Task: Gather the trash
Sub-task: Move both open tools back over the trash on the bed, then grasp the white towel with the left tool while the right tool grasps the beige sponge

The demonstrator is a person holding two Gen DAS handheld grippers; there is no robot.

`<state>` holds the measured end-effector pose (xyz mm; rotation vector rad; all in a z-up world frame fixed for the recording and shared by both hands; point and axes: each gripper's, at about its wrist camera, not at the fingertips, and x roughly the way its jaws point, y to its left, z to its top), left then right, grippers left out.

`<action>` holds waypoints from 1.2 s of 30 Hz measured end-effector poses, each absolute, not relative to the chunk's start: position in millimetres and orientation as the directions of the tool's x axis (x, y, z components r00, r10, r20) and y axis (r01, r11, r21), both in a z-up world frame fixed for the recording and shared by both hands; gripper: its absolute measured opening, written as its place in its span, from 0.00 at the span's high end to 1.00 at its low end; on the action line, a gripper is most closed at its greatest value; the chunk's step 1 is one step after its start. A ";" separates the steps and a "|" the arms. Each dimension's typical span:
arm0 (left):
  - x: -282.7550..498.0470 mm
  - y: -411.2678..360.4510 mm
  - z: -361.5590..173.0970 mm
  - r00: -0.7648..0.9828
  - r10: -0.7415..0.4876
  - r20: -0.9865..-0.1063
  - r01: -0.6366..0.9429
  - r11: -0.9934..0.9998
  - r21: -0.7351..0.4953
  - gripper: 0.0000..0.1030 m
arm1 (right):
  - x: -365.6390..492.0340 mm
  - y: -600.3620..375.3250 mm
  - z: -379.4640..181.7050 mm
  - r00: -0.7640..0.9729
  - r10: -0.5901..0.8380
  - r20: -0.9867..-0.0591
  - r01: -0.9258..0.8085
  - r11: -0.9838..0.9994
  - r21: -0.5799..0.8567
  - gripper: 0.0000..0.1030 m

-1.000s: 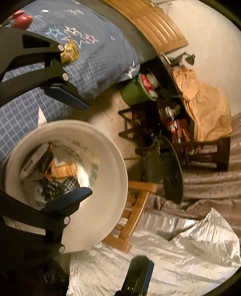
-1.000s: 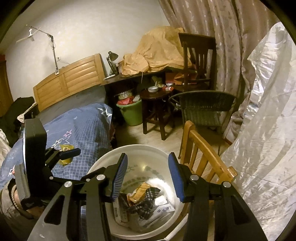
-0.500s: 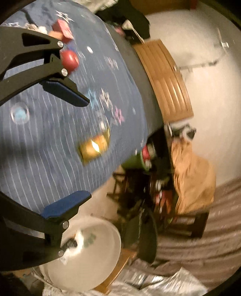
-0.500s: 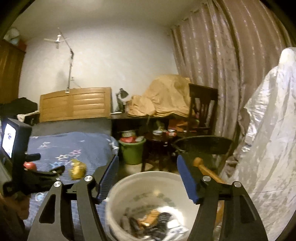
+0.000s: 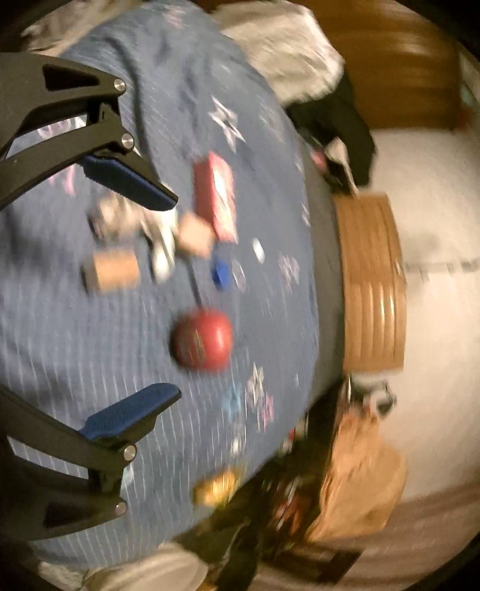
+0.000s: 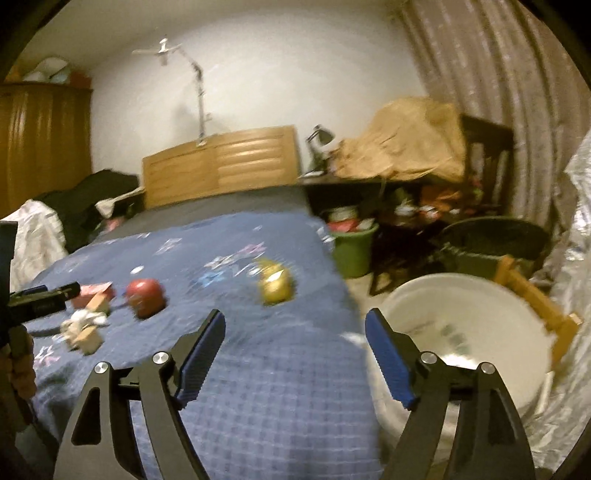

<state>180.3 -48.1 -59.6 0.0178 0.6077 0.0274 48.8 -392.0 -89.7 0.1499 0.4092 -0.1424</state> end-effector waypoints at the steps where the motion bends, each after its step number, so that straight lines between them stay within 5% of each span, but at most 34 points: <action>1: 180.4 -34.2 -61.6 0.815 0.045 -0.578 -0.048 0.999 0.010 0.12 | 51.7 -384.8 -92.0 0.905 -0.092 -0.415 0.155 0.980 0.121 0.23; 8: 168.0 66.6 -83.1 0.765 0.036 -0.643 -0.176 0.972 -0.155 0.22 | 81.3 -331.3 -107.5 0.871 0.056 -0.489 0.030 0.986 0.166 0.23; 21: 204.7 59.9 -105.7 0.722 -0.092 -0.686 -0.106 0.965 -0.241 0.27 | 95.0 -305.3 -116.6 0.831 0.106 -0.546 -0.023 0.988 0.156 0.23; 25: 216.7 60.6 -92.9 0.726 -0.083 -0.683 -0.067 0.979 -0.191 0.27 | 100.4 -309.3 -117.4 0.823 0.112 -0.557 -0.017 0.985 0.174 0.23; 36: 302.2 39.6 -122.6 0.524 -0.129 -0.842 0.114 0.990 -0.080 0.27 | 104.9 -299.6 -123.7 0.799 0.145 -0.583 -0.051 0.983 0.174 0.23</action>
